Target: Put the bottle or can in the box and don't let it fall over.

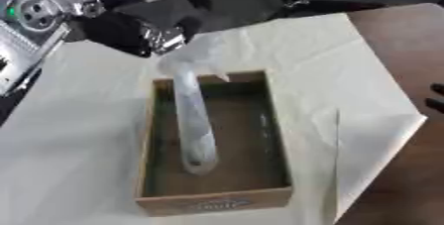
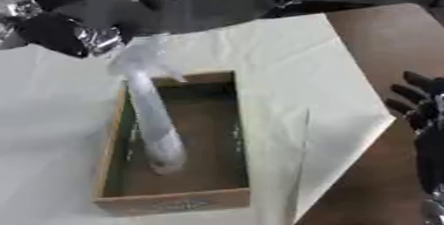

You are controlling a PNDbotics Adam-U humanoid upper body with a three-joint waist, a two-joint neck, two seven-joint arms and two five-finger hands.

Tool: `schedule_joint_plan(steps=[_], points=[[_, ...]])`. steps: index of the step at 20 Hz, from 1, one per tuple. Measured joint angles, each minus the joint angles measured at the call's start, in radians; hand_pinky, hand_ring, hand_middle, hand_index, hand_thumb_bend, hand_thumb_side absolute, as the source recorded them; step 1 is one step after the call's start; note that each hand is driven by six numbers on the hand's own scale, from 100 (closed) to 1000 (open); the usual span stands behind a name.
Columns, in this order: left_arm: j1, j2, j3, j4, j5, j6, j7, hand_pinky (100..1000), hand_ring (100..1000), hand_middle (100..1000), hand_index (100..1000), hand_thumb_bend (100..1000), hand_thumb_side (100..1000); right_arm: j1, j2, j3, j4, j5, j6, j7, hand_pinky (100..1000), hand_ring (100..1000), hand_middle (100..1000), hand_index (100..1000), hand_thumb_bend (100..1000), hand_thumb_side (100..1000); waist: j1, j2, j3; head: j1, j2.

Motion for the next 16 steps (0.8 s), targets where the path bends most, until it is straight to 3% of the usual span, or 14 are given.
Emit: schedule_joint_plan(steps=[4,9,16], points=[[0.002,0.006,0.019,-0.012,0.025,0.012,0.012,900,788,749,786,100,659,0.000,0.001,0.000,0.000,0.000,0.002,-0.002,765,815,824,739,100,833,-0.001,0.000,0.002,0.000,0.000],[0.006,0.010,0.064,-0.035,0.088,0.039,0.044,897,772,729,766,100,569,0.007,0.007,0.000,0.000,0.000,0.001,-0.004,764,816,824,739,100,825,-0.004,0.000,0.014,-0.001,0.001],[0.075,0.073,0.199,-0.098,0.192,0.103,0.138,906,764,716,756,100,577,0.036,-0.008,-0.016,0.000,0.007,-0.042,-0.007,764,818,826,741,100,794,-0.018,-0.007,0.055,-0.047,0.004]])
